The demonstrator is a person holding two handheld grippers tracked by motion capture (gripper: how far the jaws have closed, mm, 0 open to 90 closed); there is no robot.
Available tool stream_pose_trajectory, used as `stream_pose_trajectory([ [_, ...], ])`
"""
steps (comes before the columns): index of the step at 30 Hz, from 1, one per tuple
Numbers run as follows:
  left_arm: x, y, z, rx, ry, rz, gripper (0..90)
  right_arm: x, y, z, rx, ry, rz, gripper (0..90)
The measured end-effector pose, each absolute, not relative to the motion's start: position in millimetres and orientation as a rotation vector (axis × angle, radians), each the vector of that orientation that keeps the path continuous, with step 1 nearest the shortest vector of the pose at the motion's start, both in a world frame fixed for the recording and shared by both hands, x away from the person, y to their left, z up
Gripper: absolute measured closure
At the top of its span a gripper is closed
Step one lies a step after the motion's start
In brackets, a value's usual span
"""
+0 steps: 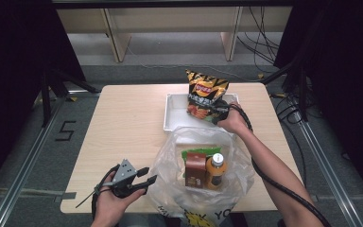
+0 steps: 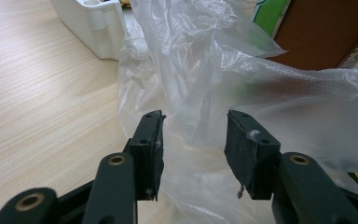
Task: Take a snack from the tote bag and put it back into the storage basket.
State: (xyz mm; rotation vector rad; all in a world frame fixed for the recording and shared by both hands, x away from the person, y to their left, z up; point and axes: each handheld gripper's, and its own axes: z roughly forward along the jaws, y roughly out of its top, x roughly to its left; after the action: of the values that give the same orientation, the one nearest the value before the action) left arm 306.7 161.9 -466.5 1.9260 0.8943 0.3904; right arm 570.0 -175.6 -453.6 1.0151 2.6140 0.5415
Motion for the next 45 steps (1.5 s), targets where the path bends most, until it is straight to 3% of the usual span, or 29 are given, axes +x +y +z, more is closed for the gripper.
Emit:
stream_pose_trajectory([
  [31,305.8,162.3,-467.0,1.922,0.91,0.391,56.4,576.4,-186.7,-447.5,1.076,2.513,0.541,88.0],
  [37,306.4,162.6,-466.3,1.917,0.898,0.389,56.4,565.8,-188.3,-437.3,1.082,2.508,0.584,82.1],
  [45,306.2,161.2,-466.3,1.909,0.907,0.388,56.0,548.1,-192.4,-419.2,1.092,2.454,0.716,67.5],
])
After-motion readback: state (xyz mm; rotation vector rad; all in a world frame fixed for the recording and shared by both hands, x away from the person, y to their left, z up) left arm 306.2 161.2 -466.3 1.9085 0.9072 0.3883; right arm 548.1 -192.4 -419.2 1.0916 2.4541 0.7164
